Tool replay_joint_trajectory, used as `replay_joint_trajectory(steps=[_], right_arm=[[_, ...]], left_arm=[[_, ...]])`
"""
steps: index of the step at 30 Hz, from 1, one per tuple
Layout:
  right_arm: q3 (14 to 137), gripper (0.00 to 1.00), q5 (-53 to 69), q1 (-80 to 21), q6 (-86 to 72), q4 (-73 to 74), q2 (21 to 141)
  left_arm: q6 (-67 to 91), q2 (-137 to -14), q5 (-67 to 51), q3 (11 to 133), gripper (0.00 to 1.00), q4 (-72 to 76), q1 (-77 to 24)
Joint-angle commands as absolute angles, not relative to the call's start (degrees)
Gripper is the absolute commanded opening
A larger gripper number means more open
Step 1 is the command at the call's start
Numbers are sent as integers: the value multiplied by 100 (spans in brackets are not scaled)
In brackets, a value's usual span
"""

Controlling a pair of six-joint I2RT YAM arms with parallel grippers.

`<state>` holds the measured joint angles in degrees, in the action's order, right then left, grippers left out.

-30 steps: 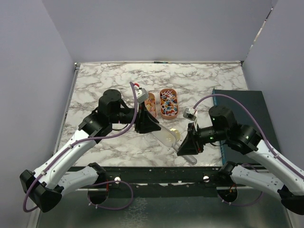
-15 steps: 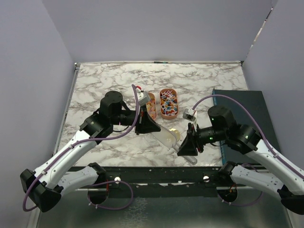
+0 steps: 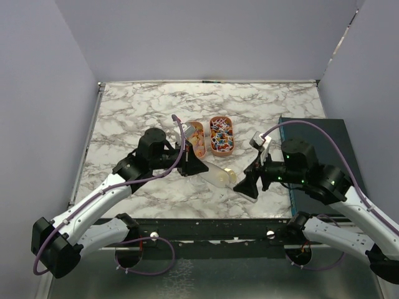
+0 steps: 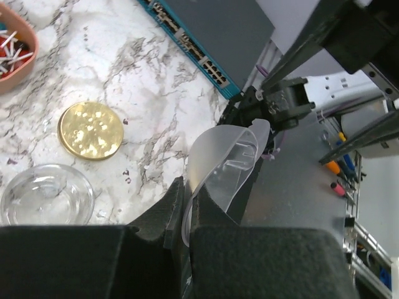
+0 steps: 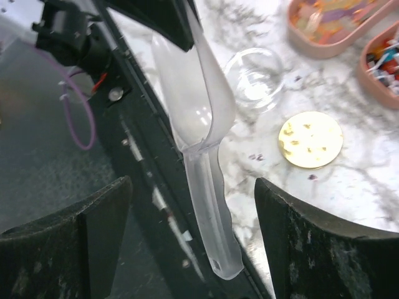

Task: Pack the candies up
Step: Pick up the spatula from the center of the board.

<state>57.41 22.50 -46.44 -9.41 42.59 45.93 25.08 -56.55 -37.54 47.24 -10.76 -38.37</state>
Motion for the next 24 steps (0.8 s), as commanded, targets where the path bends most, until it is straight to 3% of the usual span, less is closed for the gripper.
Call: replay_joint_trajectory(steps=[1,17,24], right_arm=[[5671,83,1227,-4661,-478,3722,4594],[4731,79,1711,-4832,1599,2150,4444],[4624,76,1150,-5272,1975,1809,4740]], left_arm=[[3407,-5589,-3046,4555,0,-647,-3775],[4872,-5365,-3695,4039,0,-644,-2759],[5120,-5331,-4136,4108,0,-654,-2610]])
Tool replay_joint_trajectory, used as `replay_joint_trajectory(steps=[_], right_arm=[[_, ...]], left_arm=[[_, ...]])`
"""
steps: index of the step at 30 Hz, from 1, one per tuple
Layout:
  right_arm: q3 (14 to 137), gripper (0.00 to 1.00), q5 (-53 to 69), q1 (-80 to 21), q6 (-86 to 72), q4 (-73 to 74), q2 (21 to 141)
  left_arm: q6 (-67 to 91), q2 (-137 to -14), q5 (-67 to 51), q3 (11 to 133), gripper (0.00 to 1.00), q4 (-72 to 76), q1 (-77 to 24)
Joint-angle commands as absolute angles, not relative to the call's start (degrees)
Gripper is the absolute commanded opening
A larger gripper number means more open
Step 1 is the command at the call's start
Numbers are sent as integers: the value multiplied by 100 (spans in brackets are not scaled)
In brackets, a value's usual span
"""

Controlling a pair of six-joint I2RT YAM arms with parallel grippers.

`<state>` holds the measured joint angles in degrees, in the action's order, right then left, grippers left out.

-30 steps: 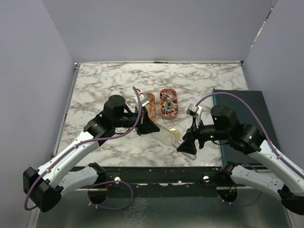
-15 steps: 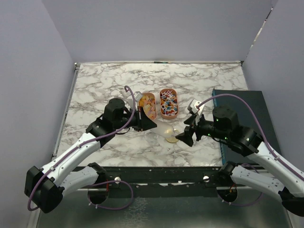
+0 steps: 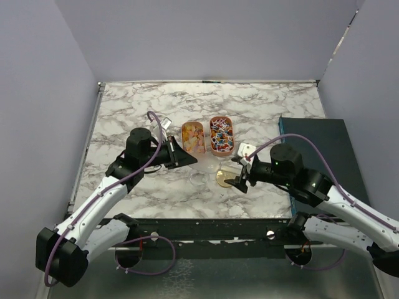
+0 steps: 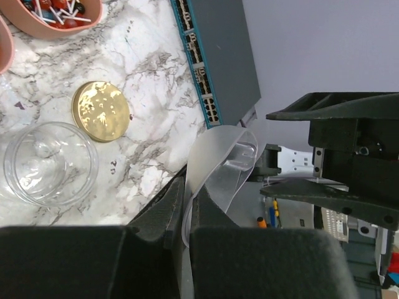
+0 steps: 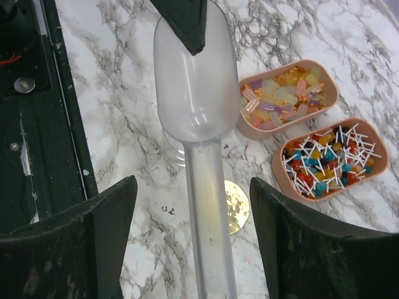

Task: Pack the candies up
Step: Pick up the spatula from the center of the board.

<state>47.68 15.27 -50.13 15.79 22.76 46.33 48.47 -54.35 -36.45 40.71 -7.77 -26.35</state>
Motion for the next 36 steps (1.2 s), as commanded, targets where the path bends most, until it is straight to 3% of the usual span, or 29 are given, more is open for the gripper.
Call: replay_joint_trajectory(steps=[1,7,29,33,36], right_arm=[[4615,76,1097,-5305,2040,1734,4764],[4734,73,1060,-5422,2223,1710,5009],[4663,41,1363,-5675,2084,1335,4974],[4587,32,1412,-5710,2021,1135,4954],[4535,15,1439,-5716,1933,973,4929]], left_arm=[[5143,-5320,-4172,4120,0,-654,-2610],[5212,-5259,-4393,4124,0,-675,-2610],[5304,-5057,-4568,4097,0,-730,-2610],[5309,-5046,-4545,4078,0,-732,-2610],[5308,-5049,-4530,4044,0,-734,-2611]])
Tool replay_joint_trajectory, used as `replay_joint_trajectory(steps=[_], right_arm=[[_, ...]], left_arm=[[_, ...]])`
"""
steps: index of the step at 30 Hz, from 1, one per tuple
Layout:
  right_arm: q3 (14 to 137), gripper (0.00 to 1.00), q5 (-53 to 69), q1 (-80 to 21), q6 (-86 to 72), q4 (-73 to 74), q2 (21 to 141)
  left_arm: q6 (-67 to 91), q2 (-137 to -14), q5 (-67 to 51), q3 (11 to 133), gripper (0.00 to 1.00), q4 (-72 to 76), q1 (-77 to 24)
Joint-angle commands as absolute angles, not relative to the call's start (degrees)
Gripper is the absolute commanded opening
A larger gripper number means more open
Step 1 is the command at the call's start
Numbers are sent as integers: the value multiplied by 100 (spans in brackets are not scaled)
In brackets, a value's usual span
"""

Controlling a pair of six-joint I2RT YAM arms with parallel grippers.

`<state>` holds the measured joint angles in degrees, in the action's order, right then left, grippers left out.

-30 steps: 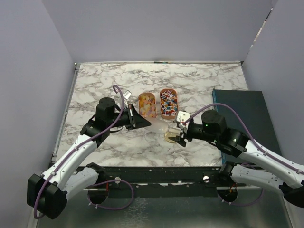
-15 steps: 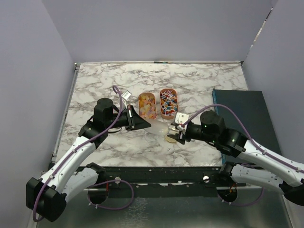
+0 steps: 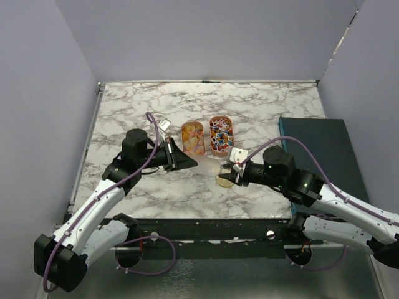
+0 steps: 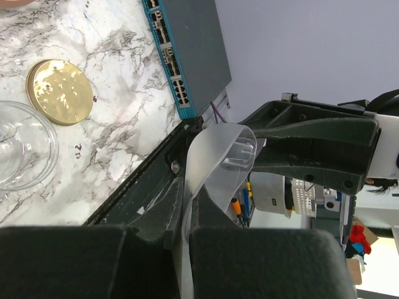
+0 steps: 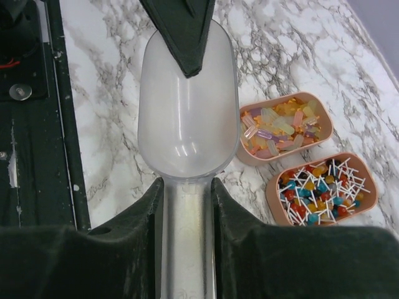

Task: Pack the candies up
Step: Pick up the spatula from the center of the board.

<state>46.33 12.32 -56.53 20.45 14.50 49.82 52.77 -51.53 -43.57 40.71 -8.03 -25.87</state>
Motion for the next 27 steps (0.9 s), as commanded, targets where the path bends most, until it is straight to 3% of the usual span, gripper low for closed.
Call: replay_joint_trajectory(steps=[1,3,9,10,12,13,18,20,27], right_arm=[[4509,11,1452,-5720,1915,930,4909],[4462,1,1424,-5728,1891,860,4884],[4444,1,1290,-5747,1784,821,4826],[4467,1,1227,-5740,1759,861,4836],[4555,1,1080,-5746,1720,993,4912],[4586,1,1015,-5748,1696,1060,4950],[4671,0,592,-5747,1494,1262,5100],[4777,1,355,-5743,1379,1461,5195],[5380,1,-681,-5739,894,2385,5689]], left_arm=[[5309,-5051,-4527,4037,0,-730,-2610],[5309,-5049,-4520,4023,0,-727,-2613],[5221,-5070,-4388,3979,3,-732,-2610],[5192,-5071,-4340,3955,8,-731,-2610],[5140,-5090,-4237,3923,32,-731,-2610],[5115,-5099,-4169,3906,39,-736,-2610],[4829,-5095,-3657,3919,65,-861,-2582],[4667,-5093,-3402,3966,73,-972,-2548],[3687,-5009,-2126,4443,85,-1828,-2475]])
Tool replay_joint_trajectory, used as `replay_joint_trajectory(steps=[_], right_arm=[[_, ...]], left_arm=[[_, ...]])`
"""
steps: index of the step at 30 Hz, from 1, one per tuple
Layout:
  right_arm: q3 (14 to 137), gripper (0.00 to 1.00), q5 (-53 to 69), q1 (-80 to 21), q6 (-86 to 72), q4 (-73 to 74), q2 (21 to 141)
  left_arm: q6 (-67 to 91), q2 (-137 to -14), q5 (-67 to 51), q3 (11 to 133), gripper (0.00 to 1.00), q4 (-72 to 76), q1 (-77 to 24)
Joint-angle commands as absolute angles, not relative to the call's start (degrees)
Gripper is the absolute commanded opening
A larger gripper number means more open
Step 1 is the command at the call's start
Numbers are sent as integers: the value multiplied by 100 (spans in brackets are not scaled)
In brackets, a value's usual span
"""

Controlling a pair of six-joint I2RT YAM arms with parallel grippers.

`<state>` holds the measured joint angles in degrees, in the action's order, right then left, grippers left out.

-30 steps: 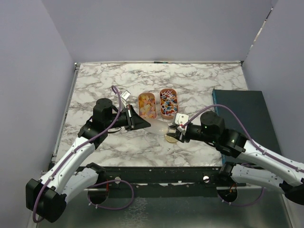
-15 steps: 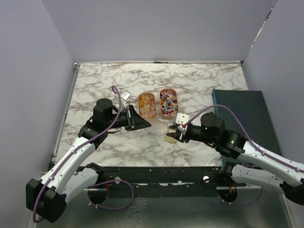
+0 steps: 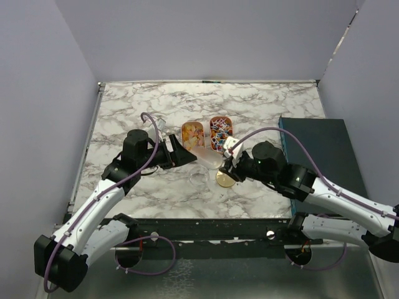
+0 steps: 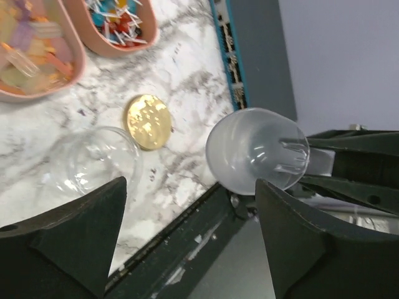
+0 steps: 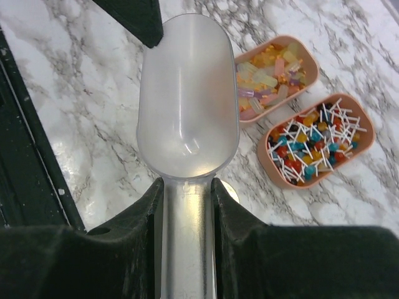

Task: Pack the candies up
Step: Pick up the spatula from the center of the board, then scoop the fake candies from the storage box.

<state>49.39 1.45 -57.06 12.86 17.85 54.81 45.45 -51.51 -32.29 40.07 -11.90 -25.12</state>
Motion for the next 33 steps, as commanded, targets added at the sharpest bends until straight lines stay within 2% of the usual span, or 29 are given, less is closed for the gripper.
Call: replay_joint_trajectory(steps=[1,3,5,7,16,33], right_arm=[[5499,1,-804,-5733,813,2551,5788],[5746,1,-983,-5719,659,2890,6087],[5986,1,-1119,-5641,476,3212,6320],[6224,1,-1141,-5507,273,3515,6527],[7400,1,-688,-4492,-619,5107,7742],[8545,1,-111,-3635,-1170,6222,9291]], left_arm=[[3522,-5003,-1891,4499,86,-1969,-2470],[3280,-4998,-1512,4594,87,-2140,-2470],[3126,-4954,-1221,4665,96,-2192,-2470],[2963,-4876,-938,4714,99,-2254,-2471],[2304,-4816,-667,4672,99,-2376,-2470],[1644,-4978,-185,4450,99,-2116,-3052]])
